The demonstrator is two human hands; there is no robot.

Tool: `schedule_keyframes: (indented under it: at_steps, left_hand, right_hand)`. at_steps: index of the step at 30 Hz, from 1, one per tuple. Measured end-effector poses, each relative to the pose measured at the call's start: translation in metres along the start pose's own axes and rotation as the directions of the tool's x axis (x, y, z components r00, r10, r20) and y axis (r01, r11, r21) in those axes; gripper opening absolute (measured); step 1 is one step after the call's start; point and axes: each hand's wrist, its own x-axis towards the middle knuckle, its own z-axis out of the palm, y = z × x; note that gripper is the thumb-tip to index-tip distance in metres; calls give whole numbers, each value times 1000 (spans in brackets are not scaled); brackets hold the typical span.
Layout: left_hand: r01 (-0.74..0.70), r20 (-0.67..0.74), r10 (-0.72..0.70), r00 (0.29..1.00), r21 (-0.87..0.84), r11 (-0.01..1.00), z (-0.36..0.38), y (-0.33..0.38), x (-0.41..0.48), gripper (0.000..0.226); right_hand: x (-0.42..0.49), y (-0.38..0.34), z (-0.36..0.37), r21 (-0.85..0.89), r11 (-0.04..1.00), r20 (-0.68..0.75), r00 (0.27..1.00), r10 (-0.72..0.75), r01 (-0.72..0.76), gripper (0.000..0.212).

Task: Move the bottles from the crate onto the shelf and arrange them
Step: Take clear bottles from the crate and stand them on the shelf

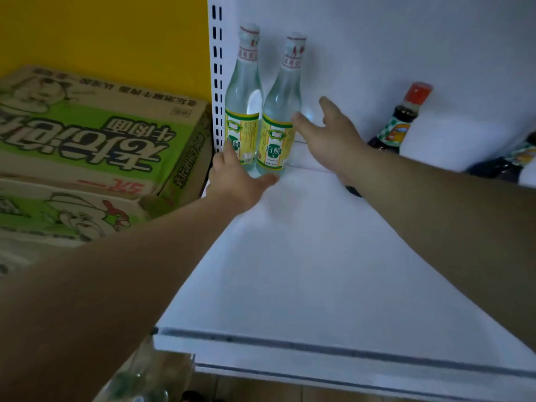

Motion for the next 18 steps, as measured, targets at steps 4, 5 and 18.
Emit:
schedule_keyframes:
  at_steps: [4, 5, 18]
  left_hand:
    - [-160, 340, 139, 930, 34, 987, -48, 19, -68, 86]
    - [-179, 417, 152, 896, 26, 984, -60, 28, -89, 81]
    - [-544, 842, 366, 395, -107, 832, -84, 201, -345, 75]
  right_hand:
    - [-88, -9, -31, -42, 994, 24, 994, 103, -102, 68]
    - [-115, -13, -41, -36, 990, 10, 990, 139, -139, 67]
    - [-452, -29, -259, -10, 843, -268, 813, 516, -538, 69]
